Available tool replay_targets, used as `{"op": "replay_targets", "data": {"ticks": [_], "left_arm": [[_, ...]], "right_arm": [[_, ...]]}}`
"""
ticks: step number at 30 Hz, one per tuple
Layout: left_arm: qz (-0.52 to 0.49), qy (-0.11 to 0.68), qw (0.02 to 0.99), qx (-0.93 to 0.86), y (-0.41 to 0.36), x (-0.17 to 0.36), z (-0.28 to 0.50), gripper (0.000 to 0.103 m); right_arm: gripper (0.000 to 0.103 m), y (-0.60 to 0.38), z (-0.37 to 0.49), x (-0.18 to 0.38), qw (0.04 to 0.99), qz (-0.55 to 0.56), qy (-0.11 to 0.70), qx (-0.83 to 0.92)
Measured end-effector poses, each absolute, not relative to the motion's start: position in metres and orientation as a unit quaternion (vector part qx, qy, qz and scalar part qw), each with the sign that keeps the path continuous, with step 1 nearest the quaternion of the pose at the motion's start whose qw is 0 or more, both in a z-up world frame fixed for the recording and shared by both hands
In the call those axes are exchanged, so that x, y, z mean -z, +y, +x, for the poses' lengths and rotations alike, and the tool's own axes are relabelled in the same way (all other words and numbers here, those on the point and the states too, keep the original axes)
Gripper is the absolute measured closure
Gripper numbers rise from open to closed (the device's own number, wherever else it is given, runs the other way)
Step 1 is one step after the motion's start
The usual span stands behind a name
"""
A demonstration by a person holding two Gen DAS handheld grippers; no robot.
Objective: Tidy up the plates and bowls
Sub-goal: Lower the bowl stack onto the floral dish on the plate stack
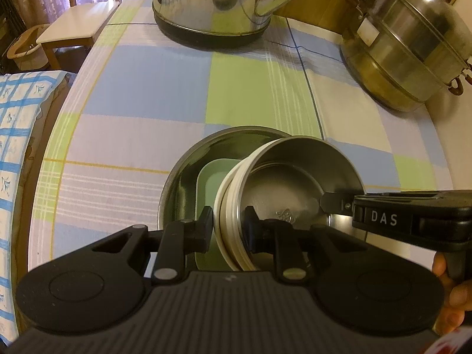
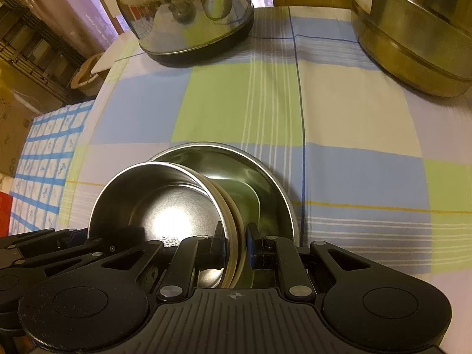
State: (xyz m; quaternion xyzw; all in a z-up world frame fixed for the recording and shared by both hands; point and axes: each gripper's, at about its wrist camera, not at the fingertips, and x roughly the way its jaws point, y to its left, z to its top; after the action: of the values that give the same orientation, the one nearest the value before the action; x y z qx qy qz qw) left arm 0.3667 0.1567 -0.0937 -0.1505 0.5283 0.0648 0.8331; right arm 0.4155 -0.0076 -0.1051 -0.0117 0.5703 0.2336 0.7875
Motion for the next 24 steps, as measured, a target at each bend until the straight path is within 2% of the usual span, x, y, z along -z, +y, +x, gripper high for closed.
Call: {"op": "replay_targets", "data": {"ticks": [24], "left_arm": [[-0.15,0.531,0.832,-0.064,0.159,0.104,0.371,0.083]], "right_arm": [[0.089,-0.005,0.418,0.116,0.783,-0.008,0.578,-0.229]]}}
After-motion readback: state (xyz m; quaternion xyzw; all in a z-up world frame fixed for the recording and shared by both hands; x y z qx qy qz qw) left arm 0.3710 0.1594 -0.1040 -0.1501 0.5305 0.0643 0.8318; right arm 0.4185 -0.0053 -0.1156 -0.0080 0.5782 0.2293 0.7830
